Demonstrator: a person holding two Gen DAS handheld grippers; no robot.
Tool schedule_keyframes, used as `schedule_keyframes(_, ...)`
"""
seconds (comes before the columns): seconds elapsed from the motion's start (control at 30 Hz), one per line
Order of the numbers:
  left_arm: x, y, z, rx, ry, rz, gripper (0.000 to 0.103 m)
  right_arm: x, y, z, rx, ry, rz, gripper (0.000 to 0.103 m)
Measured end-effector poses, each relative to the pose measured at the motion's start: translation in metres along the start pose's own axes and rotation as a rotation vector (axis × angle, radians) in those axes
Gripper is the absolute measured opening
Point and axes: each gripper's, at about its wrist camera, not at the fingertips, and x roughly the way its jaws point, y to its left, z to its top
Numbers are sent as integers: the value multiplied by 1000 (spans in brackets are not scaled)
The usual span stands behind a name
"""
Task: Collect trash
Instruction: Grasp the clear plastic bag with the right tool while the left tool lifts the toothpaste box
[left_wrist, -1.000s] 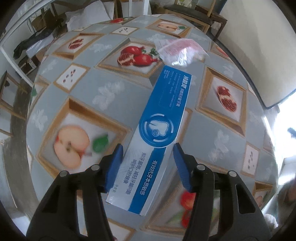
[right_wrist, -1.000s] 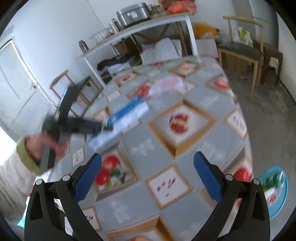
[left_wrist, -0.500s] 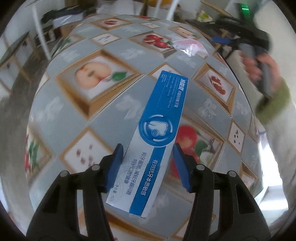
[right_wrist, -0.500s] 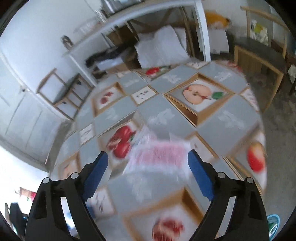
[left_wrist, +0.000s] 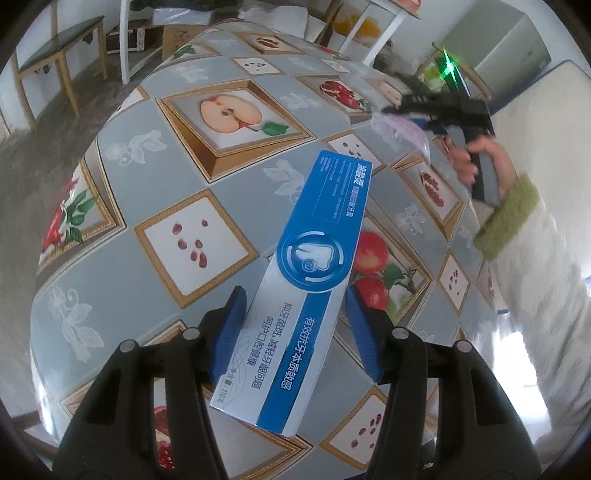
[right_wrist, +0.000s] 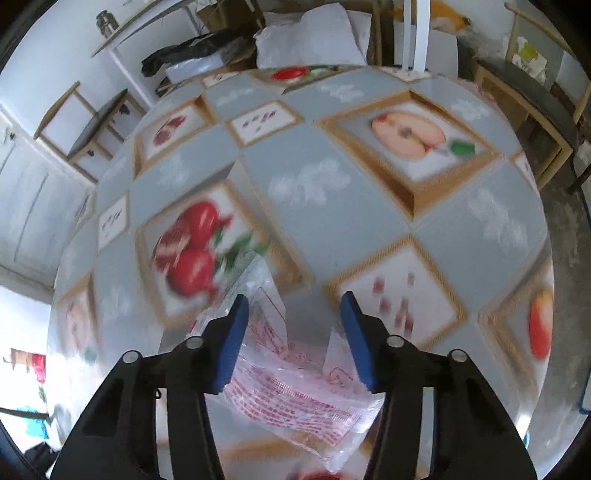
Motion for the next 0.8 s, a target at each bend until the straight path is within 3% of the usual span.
schedule_keyframes(0.3, -4, -5, -17, -26, -14, -25, 53, -41, 4, -103, 114, 44, 79, 44)
schedule_keyframes(0.53, -10, -9, -36, -39, -13, -46, 53, -72, -1, -186, 264, 58, 238, 44)
schedule_keyframes(0.67, -11, -7, -44, -70, 5, -83, 53, -93, -4, -215, 276, 7, 302, 59)
schedule_keyframes(0.8, -6, -7, -55, -102, 43, -128, 53, -95, -1, -231, 260, 47, 350, 61)
